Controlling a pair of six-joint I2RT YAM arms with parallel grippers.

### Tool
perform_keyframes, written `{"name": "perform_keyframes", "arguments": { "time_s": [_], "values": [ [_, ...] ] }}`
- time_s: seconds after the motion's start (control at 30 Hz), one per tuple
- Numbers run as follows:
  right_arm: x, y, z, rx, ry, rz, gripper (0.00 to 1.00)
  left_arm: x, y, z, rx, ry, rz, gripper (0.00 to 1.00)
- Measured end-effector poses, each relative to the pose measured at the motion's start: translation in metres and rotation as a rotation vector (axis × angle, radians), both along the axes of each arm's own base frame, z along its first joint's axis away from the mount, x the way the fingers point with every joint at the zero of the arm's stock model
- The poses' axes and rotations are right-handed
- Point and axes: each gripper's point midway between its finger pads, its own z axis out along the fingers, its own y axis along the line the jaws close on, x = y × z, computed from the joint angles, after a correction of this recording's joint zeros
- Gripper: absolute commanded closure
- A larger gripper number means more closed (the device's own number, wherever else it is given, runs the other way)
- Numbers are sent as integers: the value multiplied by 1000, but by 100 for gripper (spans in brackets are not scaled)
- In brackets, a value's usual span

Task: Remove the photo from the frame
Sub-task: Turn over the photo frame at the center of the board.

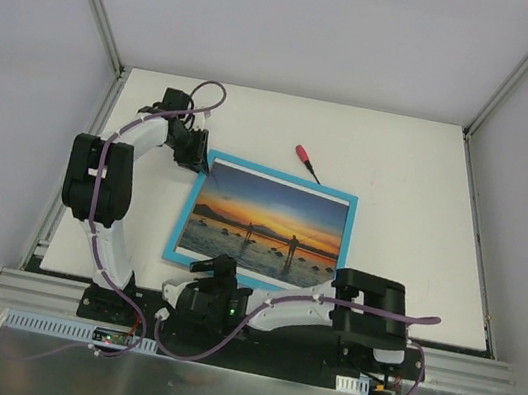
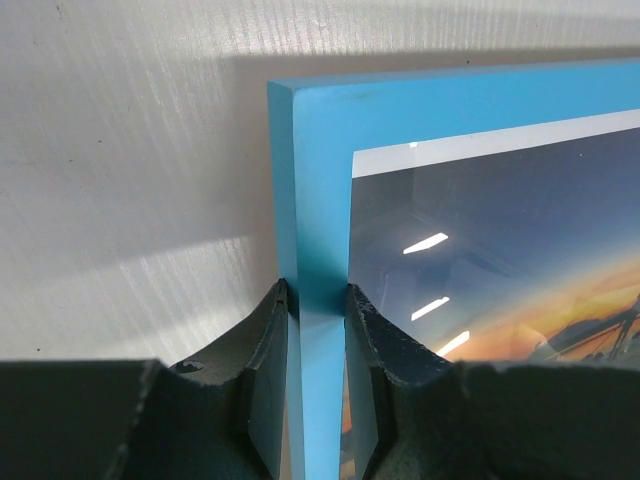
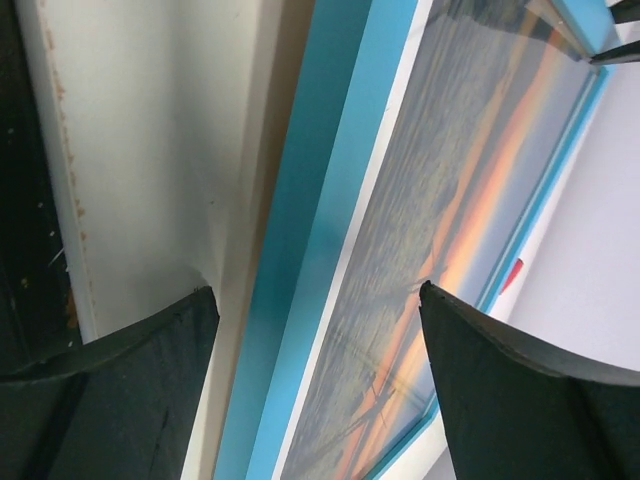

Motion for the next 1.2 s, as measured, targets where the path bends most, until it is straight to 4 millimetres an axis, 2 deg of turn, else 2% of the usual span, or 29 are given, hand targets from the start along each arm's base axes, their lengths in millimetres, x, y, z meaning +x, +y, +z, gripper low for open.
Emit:
{"name": "perform_keyframes", "arguments": {
  "time_s": [0.17,0.47,0.7,0.9,1.1,1.2],
  "values": [
    [1,6,1,31,-105,-30,20,1,2,2,-20,5,13,100],
    [7,2,-6,54,-234,-75,43,-1,7,0,-50,20,36,100],
    [11,-2,-17,34,-280,-74,77,3,8,1,-76,10,54,100],
    [17,-4,-16,57,-317,-89,97,6,11,2,-92,7,71,100],
    [23,-5,-16,46,-340,-67,99,6,7,14,-137,-5,75,94],
    [27,-5,-17,42,-346,-58,99,7,8,20,-152,-15,77,85]
  ]
}}
